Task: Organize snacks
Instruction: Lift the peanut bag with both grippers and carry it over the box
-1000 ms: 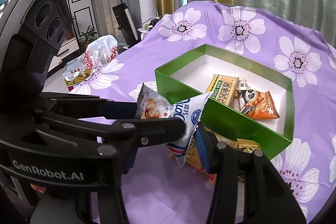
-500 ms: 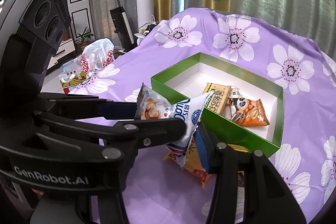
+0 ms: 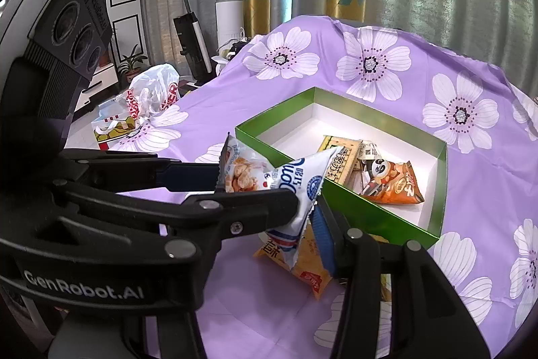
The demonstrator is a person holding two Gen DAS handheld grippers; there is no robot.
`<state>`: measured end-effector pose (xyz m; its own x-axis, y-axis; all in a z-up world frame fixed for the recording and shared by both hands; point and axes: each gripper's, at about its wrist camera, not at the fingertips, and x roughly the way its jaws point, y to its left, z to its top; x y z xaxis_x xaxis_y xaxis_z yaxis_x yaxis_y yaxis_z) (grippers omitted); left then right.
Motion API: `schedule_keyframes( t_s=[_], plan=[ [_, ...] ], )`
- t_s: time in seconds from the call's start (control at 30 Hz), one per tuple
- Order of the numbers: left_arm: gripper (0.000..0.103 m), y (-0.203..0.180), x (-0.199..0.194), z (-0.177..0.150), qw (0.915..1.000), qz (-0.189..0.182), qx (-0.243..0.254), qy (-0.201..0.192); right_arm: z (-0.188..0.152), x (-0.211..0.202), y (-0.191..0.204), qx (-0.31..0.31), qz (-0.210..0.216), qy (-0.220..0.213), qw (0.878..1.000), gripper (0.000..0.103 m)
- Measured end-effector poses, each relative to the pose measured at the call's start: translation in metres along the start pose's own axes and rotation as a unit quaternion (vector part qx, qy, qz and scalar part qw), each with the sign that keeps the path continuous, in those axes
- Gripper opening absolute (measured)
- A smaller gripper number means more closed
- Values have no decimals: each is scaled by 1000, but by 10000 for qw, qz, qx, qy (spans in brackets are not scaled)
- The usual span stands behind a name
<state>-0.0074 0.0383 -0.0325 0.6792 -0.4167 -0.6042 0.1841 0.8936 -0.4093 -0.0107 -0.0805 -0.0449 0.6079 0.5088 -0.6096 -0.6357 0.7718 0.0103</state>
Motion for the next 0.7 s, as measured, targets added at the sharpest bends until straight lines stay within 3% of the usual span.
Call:
schedule_keyframes(
  t_s=[0.7],
  plan=[
    [51,-6,1,-1,10000,-6,57,-19,-2,-3,-6,28,-50,-18,10000,49]
  ],
)
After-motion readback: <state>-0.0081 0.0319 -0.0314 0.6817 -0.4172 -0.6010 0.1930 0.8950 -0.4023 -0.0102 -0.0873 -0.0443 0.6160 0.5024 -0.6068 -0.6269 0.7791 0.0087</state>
